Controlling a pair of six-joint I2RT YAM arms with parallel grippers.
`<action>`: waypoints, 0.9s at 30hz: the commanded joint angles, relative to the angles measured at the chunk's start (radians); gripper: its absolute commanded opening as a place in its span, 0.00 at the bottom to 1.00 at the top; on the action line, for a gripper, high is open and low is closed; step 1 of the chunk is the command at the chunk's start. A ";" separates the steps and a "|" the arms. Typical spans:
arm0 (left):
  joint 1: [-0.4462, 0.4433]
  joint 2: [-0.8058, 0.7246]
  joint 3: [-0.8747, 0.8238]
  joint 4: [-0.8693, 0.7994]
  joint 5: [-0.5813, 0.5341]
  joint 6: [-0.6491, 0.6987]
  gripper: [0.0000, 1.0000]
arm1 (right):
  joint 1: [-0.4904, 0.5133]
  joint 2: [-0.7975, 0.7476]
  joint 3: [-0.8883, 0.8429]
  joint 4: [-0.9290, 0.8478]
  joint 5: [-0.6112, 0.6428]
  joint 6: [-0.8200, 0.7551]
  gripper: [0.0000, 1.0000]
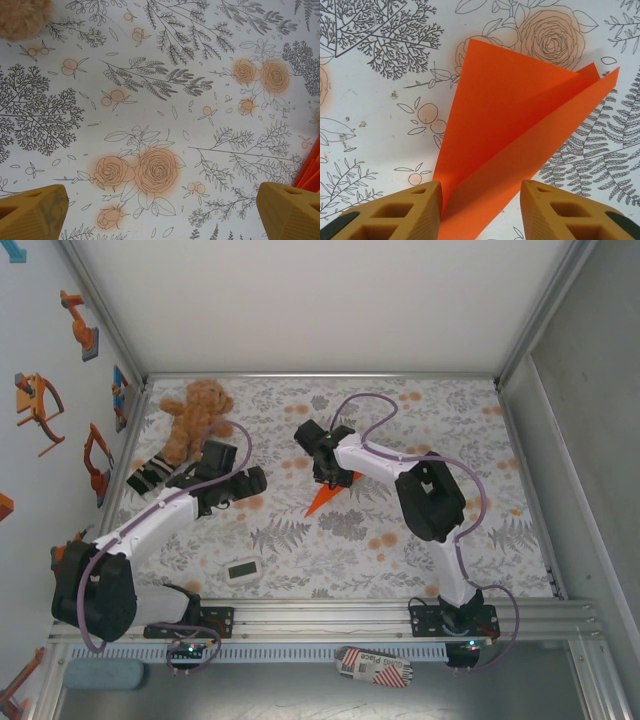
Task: Fold a paper plane with a square sheet of paper (pick it up from the middle)
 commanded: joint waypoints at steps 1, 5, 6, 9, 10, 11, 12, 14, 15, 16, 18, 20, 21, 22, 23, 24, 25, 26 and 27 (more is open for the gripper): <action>0.007 0.015 -0.007 0.002 0.016 0.024 0.96 | 0.008 -0.031 0.002 -0.043 0.055 0.052 0.44; 0.009 0.032 -0.004 0.009 0.023 0.023 0.96 | 0.009 -0.048 -0.008 -0.048 0.058 0.071 0.38; 0.008 0.034 -0.004 0.010 0.026 0.022 0.96 | 0.009 -0.052 -0.012 -0.048 0.056 0.073 0.36; 0.009 0.042 -0.003 0.011 0.028 0.023 0.96 | 0.009 -0.059 -0.019 -0.046 0.051 0.081 0.27; 0.009 0.041 -0.004 0.010 0.027 0.023 0.96 | 0.009 -0.061 -0.023 -0.047 0.050 0.083 0.24; 0.009 0.043 -0.004 0.010 0.026 0.022 0.96 | 0.009 -0.064 -0.027 -0.045 0.051 0.086 0.20; 0.010 0.044 -0.001 0.010 0.026 0.023 0.96 | 0.009 -0.066 -0.030 -0.045 0.052 0.090 0.18; 0.010 0.044 -0.002 0.009 0.026 0.023 0.96 | 0.009 -0.074 -0.038 -0.045 0.059 0.093 0.14; 0.011 0.045 -0.002 0.008 0.026 0.023 0.96 | 0.008 -0.078 -0.041 -0.045 0.065 0.093 0.11; 0.012 0.044 -0.001 0.008 0.027 0.023 0.96 | 0.009 -0.083 -0.042 -0.045 0.070 0.092 0.08; 0.014 0.042 -0.002 0.008 0.028 0.023 0.96 | 0.008 -0.095 -0.046 -0.043 0.080 0.088 0.03; 0.017 0.040 -0.002 0.010 0.031 0.019 0.96 | 0.009 -0.109 -0.048 -0.038 0.088 0.076 0.00; 0.017 0.039 -0.004 0.012 0.035 0.017 0.96 | 0.009 -0.116 -0.049 -0.035 0.092 0.067 0.00; 0.020 0.036 -0.005 0.018 0.041 0.013 0.96 | 0.009 -0.125 -0.052 -0.029 0.095 0.052 0.00; 0.024 0.034 -0.008 0.022 0.051 0.007 0.96 | 0.007 -0.138 -0.057 -0.013 0.092 0.030 0.00; 0.026 0.032 -0.010 0.025 0.059 0.004 0.96 | 0.008 -0.153 -0.061 0.000 0.091 0.012 0.00; 0.032 0.029 -0.013 0.030 0.070 -0.004 0.96 | 0.008 -0.172 -0.069 0.024 0.084 -0.018 0.00; 0.037 0.025 -0.015 0.036 0.081 -0.011 0.96 | 0.009 -0.196 -0.080 0.074 0.055 -0.066 0.00; 0.042 0.020 -0.019 0.044 0.091 -0.018 0.96 | 0.009 -0.215 -0.088 0.105 0.036 -0.102 0.00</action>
